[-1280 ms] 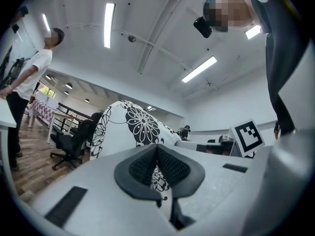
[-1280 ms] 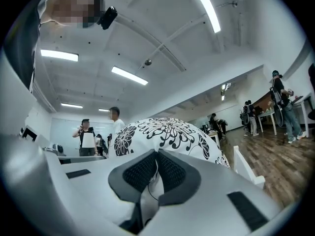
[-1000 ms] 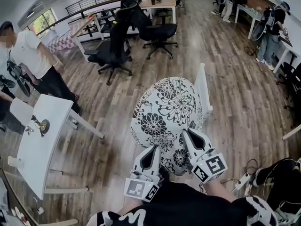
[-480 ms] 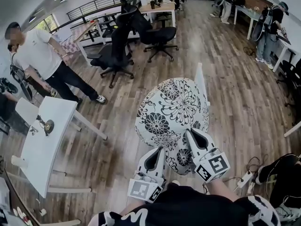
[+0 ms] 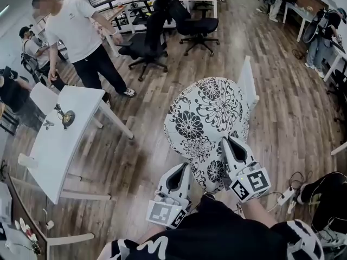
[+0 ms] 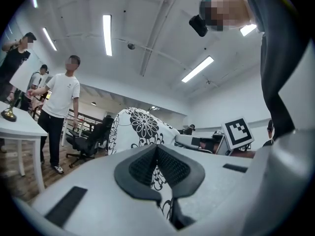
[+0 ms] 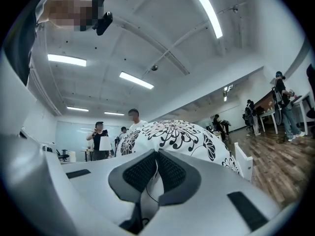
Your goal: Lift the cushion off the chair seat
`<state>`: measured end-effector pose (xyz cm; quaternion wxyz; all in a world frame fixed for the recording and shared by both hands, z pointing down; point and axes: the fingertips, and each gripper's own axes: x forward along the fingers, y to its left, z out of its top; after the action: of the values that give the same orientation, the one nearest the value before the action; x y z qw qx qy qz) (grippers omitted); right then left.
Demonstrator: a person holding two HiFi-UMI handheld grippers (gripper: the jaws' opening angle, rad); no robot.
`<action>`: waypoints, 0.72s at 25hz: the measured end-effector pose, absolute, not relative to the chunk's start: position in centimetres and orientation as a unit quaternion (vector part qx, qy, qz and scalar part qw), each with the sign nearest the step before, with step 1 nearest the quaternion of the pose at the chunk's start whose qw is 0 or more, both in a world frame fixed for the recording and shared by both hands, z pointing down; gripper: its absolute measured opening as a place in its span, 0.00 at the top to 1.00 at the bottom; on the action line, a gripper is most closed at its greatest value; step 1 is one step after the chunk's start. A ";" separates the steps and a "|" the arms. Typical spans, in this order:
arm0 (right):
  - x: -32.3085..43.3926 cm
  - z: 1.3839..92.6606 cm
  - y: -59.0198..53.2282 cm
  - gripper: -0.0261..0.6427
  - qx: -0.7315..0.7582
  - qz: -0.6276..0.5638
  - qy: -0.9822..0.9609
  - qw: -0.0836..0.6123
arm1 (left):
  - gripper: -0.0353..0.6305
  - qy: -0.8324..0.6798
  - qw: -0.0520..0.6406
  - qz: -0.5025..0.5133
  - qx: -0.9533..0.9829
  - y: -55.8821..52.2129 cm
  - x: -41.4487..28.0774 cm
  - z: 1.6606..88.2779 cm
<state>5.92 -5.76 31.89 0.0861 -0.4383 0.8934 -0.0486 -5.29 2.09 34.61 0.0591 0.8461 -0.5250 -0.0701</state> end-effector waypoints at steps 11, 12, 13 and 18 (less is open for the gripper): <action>1.7 31.2 5.0 0.92 -0.460 -0.033 0.882 0.096 | 0.94 -0.513 0.053 -0.081 0.853 11.6 -10.1 34.3; 1.4 31.2 6.0 0.92 -0.460 -0.033 0.882 0.096 | 0.94 -0.511 0.054 -0.081 0.854 12.4 -10.3 34.2; 1.1 31.2 7.0 0.92 -0.460 -0.033 0.882 0.095 | 0.94 -0.508 0.056 -0.080 0.856 13.2 -10.5 34.2; -0.2 31.6 12.1 0.92 -0.469 -0.040 0.877 0.097 | 0.94 -0.496 0.057 -0.081 0.862 18.1 -11.7 34.0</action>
<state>-0.24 12.13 31.56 0.0967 -0.4686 0.8772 -0.0402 -11.70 18.15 34.03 0.0571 0.8624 -0.4963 -0.0811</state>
